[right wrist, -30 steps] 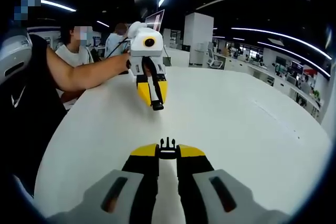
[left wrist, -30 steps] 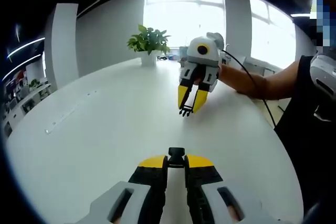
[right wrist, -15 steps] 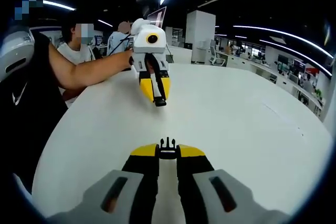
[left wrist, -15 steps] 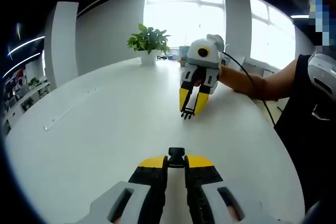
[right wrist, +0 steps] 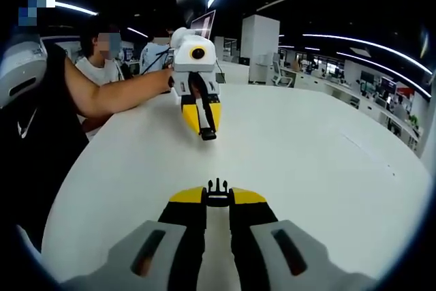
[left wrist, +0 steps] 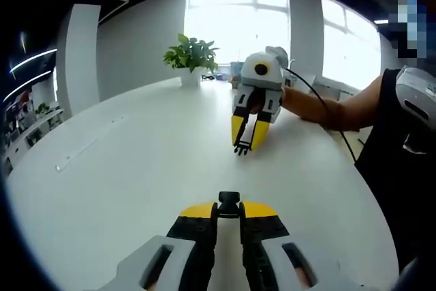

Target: Snap the two parts of the plastic buckle together until the buckle closes and remains connected.

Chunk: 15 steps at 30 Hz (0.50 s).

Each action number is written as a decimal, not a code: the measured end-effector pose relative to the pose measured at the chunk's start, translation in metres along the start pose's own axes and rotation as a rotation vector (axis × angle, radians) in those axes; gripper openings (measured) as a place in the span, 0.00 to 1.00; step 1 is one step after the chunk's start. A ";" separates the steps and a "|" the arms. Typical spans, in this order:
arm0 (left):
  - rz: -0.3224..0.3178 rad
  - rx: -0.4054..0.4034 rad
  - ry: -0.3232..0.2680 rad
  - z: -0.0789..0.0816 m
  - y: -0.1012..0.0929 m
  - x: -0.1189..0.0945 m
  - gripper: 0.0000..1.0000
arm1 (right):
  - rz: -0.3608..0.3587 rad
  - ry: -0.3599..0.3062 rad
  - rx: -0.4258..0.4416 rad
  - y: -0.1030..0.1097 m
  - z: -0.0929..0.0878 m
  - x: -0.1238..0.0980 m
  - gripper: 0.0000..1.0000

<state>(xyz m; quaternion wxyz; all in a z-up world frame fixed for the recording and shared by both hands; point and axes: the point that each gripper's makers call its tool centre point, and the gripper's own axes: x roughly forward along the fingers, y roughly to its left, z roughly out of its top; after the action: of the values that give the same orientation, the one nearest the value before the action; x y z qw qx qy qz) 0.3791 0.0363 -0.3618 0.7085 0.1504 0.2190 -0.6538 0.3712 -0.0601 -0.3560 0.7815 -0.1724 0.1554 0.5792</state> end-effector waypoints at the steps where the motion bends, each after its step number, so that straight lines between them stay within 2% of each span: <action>1: 0.001 0.001 0.001 0.000 0.000 0.000 0.12 | 0.001 -0.001 0.001 0.000 0.000 0.000 0.11; 15: -0.011 0.005 0.008 0.000 -0.004 -0.001 0.12 | 0.003 0.005 0.000 0.002 -0.001 -0.001 0.11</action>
<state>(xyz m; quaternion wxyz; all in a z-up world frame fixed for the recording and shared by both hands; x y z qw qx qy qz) 0.3754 0.0369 -0.3609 0.7036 0.1534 0.2210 -0.6577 0.3688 -0.0608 -0.3568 0.7803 -0.1734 0.1576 0.5799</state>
